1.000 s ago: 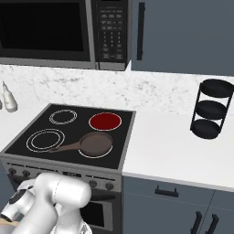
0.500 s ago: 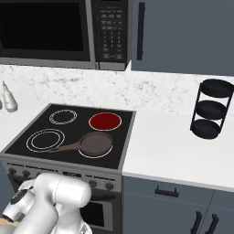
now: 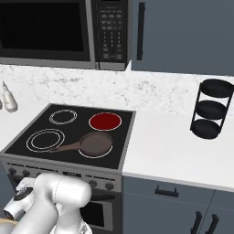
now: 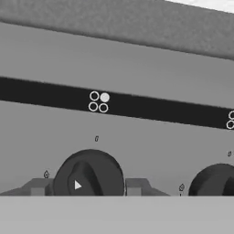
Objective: Turn off the rear right burner of the stove.
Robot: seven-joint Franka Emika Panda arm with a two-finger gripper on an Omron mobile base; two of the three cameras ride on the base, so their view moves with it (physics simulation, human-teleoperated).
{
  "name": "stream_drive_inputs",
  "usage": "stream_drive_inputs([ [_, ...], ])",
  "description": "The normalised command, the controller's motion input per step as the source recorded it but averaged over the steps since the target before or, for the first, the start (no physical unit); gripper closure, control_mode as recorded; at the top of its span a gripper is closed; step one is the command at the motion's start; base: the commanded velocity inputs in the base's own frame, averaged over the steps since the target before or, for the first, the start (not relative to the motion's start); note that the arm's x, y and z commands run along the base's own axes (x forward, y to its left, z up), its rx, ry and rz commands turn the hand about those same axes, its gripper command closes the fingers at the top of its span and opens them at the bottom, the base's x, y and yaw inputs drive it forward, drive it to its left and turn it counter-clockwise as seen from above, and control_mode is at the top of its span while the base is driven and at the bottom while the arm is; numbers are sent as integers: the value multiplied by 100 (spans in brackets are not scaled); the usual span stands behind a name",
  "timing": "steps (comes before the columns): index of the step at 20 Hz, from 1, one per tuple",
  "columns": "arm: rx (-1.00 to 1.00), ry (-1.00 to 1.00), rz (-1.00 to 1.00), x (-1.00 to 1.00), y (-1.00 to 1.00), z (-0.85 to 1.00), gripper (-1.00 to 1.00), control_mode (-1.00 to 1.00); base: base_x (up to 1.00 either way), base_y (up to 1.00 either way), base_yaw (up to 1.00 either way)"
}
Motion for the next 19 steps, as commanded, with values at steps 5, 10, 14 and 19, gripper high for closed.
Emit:
stream_drive_inputs([
  [5,74,10,-13,0,-54,24,100,-100,0,0,0],
  [10,79,6,-15,-2,-58,31,100,-100,0,0,0],
  [14,75,4,-14,0,-64,47,100,-100,0,0,0],
  [19,32,4,-12,0,-49,20,100,-100,0,0,0],
])
